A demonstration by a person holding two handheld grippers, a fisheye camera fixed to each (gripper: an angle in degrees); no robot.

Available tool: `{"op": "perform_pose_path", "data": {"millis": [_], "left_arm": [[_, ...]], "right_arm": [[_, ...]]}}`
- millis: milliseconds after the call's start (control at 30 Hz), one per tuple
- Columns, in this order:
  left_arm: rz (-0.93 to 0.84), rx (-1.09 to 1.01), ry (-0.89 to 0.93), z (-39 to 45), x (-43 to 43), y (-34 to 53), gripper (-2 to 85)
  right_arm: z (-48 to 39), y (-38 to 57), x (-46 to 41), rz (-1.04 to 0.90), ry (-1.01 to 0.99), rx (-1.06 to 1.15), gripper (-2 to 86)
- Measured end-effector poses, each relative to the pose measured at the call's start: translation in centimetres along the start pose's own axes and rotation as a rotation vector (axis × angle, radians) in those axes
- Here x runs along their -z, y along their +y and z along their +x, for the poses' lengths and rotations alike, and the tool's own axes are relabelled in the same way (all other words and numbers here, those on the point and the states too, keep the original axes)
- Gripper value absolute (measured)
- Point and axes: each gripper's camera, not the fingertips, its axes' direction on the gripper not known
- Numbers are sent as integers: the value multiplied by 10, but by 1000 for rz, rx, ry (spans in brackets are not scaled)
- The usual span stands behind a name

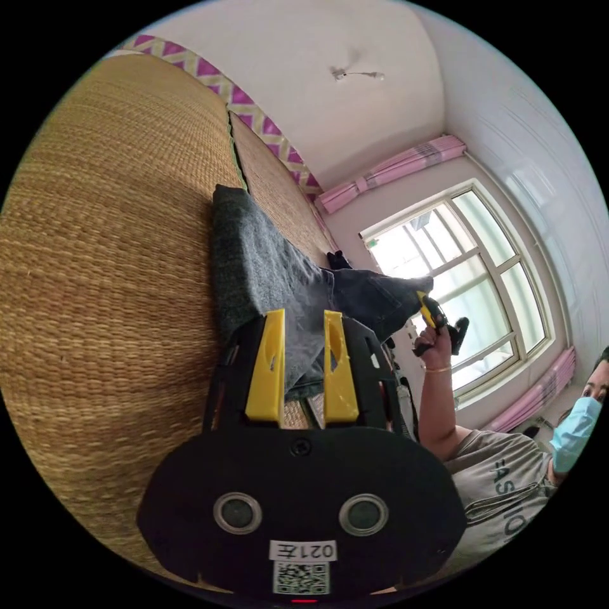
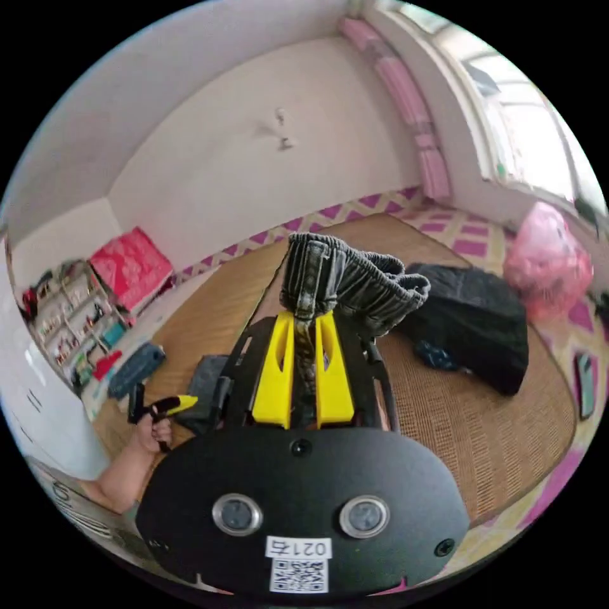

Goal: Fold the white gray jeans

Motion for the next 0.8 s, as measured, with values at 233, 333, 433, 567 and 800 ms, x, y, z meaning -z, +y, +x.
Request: {"op": "perform_pose_path", "data": {"millis": [233,333,433,567,800], "left_arm": [[67,88,319,-53,31,18,101],[99,139,392,-72,46,28,7],[138,89,358,-67,58,38,0],[338,74,471,-80,91,60,7],[531,-65,536,-66,144,81,-9]], "right_arm": [[-389,125,-108,-97,219,1016,57],[-440,215,-182,-271,201,1199,57],[-439,247,-199,-218,258,1219,57],[-431,211,-165,-181,164,1051,58],[-419,219,-157,-101,112,1034,57]]}}
